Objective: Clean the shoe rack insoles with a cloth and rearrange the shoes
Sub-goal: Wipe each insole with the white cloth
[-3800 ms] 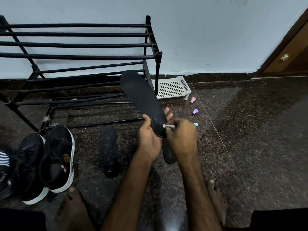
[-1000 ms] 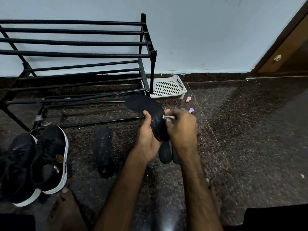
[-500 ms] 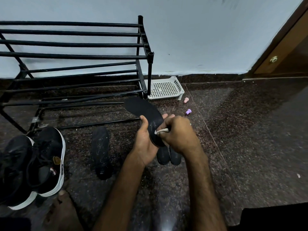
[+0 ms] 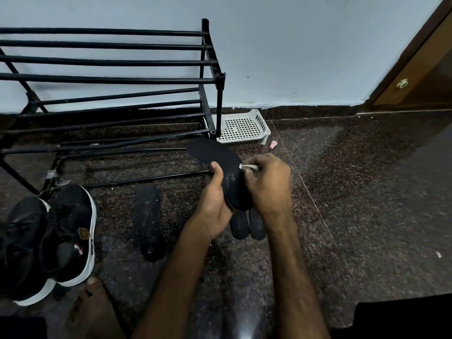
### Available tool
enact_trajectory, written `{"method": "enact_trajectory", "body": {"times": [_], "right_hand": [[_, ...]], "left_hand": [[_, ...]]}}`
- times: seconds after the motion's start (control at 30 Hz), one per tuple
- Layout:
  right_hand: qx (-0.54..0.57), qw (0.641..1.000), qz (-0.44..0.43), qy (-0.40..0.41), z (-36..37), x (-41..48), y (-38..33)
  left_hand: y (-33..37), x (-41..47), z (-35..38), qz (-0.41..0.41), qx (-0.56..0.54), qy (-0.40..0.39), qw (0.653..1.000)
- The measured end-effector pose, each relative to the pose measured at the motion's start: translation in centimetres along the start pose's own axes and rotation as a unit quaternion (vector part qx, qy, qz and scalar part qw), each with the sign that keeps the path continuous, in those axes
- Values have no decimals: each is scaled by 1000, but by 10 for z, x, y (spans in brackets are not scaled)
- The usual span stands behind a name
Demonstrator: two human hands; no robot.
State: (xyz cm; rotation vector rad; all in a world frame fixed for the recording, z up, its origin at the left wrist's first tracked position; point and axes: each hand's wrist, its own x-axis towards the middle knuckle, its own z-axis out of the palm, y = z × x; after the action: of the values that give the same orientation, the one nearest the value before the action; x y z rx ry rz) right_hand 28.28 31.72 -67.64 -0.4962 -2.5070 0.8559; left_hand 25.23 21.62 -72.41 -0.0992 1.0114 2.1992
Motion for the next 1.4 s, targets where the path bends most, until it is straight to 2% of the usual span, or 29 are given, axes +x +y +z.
{"method": "enact_trajectory", "body": {"times": [0.03, 0.13, 0.17, 0.23, 0.33, 0.37, 0.4, 0.5, 0.53, 0.67, 0.73, 0.83, 0.87, 0.9, 1.0, 1.03, 1.07, 1.13, 1.17, 1.2, 1.23, 1.33, 1.37, 1.4], "right_hand": [[0, 1000, -3, -18, 0, -1, 1], [15, 987, 7, -162, 0, -5, 5], [9, 982, 5, -186, -1, -6, 4], [26, 990, 2, -141, 1, -7, 1], [36, 999, 13, -5, 3, -6, -7], [26, 999, 20, -8, 4, -6, -7], [22, 999, 23, -43, 3, -7, -7], [36, 981, 23, -192, 0, -8, -4], [37, 980, 25, -194, 0, -8, -3], [74, 994, 70, -31, 5, -5, -2], [89, 993, 63, -47, 8, -7, -4], [125, 972, 58, -189, 4, -9, -2], [122, 970, 60, -203, 3, -8, 0], [120, 974, 64, -183, 2, -6, 2], [87, 992, 78, -44, 3, -5, 0], [84, 993, 66, -40, 5, -6, -2], [97, 991, 52, -72, 5, -7, -5], [121, 974, 37, -189, 2, -9, -8], [106, 968, 32, -227, 0, -9, -7], [82, 969, 29, -231, -2, -8, -4], [65, 977, 34, -201, -2, -8, -2], [43, 997, 50, -34, 3, -8, -3], [41, 999, 35, -7, 7, -8, -4], [52, 998, 18, -17, 9, -7, -6]], "left_hand": [[0, 0, -1, -1, 6, 4, 1000], [3, 0, -4, -3, 0, 20, 1000], [3, 1, -4, 0, -4, 22, 1000], [4, 1, -3, 3, -7, 18, 1000], [0, 2, 0, 2, 18, 1, 1000], [-1, 2, 1, -3, 23, 1, 1000], [-1, 1, 0, -8, 21, 5, 1000], [0, 0, -5, -13, -9, 14, 1000], [-1, 1, -5, -11, -14, 14, 1000], [-6, 3, -4, -3, 2, 2, 1000], [-6, 3, -7, -4, 6, 1, 1000], [-1, 0, -10, 3, -10, 9, 1000], [-1, 0, -9, 4, -14, 6, 1000], [-2, 0, -8, 8, -11, -1, 1000], [-11, 5, -6, 8, 8, -1, 1000], [-11, 5, -7, 6, 5, 2, 1000], [-10, 5, -9, 4, -7, 2, 1000], [-4, 2, -11, 10, -33, -17, 999], [0, 0, -11, 15, -45, -22, 999], [2, 1, -11, 21, -50, -20, 998], [1, 2, -11, 26, -52, -21, 998], [-4, 3, -6, 33, -36, -12, 999], [-7, 3, -7, 31, -35, -6, 999], [-8, 4, -7, 28, -37, -4, 999]]}}
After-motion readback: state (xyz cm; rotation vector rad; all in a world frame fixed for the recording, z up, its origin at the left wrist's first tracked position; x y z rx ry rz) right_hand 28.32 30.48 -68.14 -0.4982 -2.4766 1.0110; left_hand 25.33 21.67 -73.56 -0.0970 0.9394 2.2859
